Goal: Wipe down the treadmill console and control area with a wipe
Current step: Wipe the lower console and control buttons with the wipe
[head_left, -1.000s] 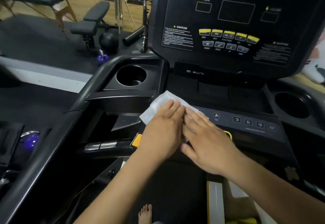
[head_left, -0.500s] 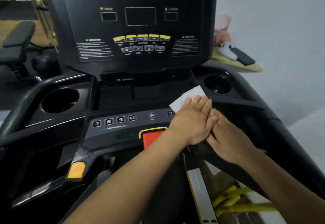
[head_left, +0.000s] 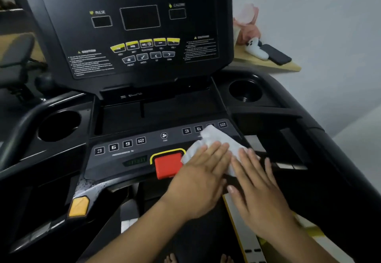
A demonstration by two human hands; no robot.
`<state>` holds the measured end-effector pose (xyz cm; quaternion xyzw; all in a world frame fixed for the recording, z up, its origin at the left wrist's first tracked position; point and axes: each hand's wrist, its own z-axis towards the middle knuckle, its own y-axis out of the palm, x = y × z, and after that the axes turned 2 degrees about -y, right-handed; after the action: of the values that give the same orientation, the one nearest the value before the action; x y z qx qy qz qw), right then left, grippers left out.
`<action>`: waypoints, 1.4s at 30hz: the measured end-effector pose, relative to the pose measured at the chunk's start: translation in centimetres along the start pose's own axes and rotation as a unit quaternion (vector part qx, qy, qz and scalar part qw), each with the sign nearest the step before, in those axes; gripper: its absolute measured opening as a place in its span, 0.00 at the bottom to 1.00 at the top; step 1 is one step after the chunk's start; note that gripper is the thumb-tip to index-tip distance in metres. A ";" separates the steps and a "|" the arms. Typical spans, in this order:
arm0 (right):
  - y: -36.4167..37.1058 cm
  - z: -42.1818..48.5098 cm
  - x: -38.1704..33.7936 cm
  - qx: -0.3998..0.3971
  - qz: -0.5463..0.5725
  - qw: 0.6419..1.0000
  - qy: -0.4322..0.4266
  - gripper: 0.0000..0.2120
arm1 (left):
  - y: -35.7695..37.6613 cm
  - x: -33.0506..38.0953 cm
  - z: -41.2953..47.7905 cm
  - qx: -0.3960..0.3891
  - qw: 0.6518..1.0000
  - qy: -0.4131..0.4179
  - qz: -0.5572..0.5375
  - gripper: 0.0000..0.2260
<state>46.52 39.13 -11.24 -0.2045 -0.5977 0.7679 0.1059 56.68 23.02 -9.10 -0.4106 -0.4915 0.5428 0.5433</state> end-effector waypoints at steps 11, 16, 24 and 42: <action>1.0 9.8 -15.6 -0.088 -0.025 0.982 -0.164 0.33 | -3.0 -8.7 -12.5 0.049 0.967 -0.248 0.017 0.29; 2.4 10.5 -20.8 -0.090 -0.011 0.969 -0.229 0.30 | -3.4 -10.6 -17.8 0.114 0.948 -0.296 -0.019 0.29; 3.6 8.4 -24.1 -0.103 0.016 0.939 -0.329 0.32 | -3.5 -10.6 -23.8 0.254 0.914 -0.313 -0.045 0.16; -11.9 0.9 -14.7 -0.056 0.720 0.680 0.127 0.13 | -14.4 0.1 -11.7 0.146 0.609 -0.319 -0.711 0.13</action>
<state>58.27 35.44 3.10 -0.6726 -0.2893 0.5392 -0.4162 70.83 23.05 2.94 0.3515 -0.6857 0.1470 0.6202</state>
